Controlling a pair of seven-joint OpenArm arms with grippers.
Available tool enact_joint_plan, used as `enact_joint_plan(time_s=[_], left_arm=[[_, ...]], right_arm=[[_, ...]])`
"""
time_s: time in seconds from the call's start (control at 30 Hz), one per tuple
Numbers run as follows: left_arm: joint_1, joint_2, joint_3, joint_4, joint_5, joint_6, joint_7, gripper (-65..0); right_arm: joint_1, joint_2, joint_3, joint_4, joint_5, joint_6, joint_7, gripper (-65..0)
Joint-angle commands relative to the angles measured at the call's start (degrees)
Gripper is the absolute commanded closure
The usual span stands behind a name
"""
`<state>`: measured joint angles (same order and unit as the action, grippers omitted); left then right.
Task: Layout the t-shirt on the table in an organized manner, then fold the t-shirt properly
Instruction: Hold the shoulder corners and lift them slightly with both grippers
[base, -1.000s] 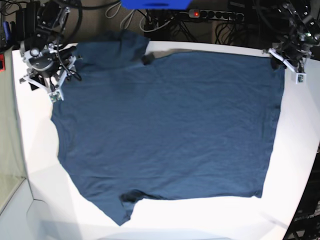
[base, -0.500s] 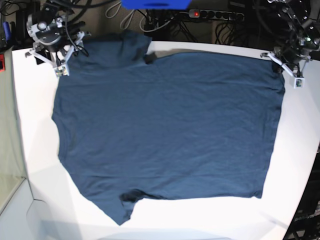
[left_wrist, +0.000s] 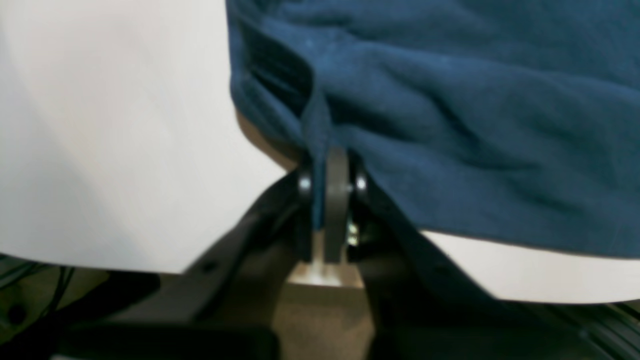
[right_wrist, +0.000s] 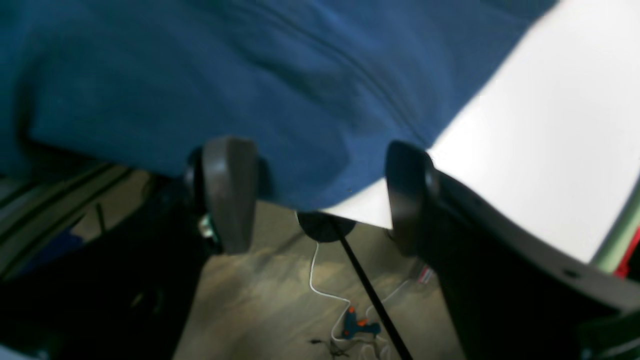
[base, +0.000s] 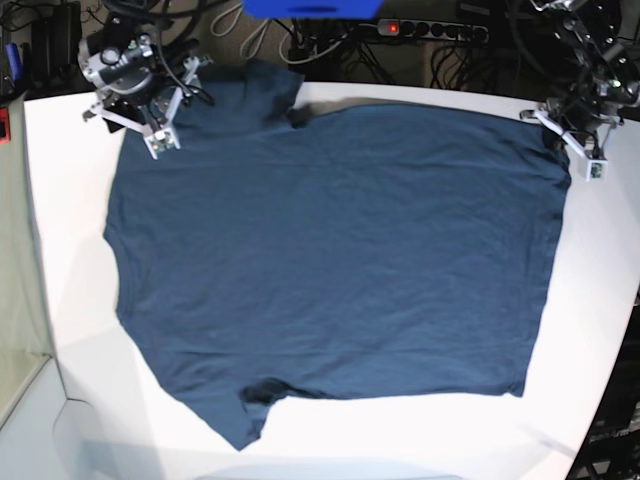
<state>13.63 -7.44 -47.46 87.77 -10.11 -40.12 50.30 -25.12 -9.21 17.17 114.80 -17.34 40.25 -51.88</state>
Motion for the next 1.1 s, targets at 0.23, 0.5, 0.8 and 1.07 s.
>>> enact_joint_plan(time_s=[0.23,0.5,0.8,1.07], left_arm=[[0.31,-0.78,0.03,0.45,0.39,0.12,0.47,-0.4],[0.13,-0.95,0.03,0.54,0.39,0.12,0.47,-0.4],[0.13,-1.04,-0.41,0.54,0.39,0.12,0.47,-0.4],[0.13,-0.95,-0.41,1.24,0.39,0.12,0.64,-0.4]], right_arm=[[-0.94,0.21,1.16,-0.91,6.4,-0.25,0.49,-40.6],[-1.47,0.21,1.25,-4.61,6.4,-0.25,1.02,-40.6],[0.11,0.21,1.25,-9.53,6.49,-0.25,1.2,-28.7],[0.29,0.21,1.16,-8.83,6.31,-0.25,1.11,0.0]])
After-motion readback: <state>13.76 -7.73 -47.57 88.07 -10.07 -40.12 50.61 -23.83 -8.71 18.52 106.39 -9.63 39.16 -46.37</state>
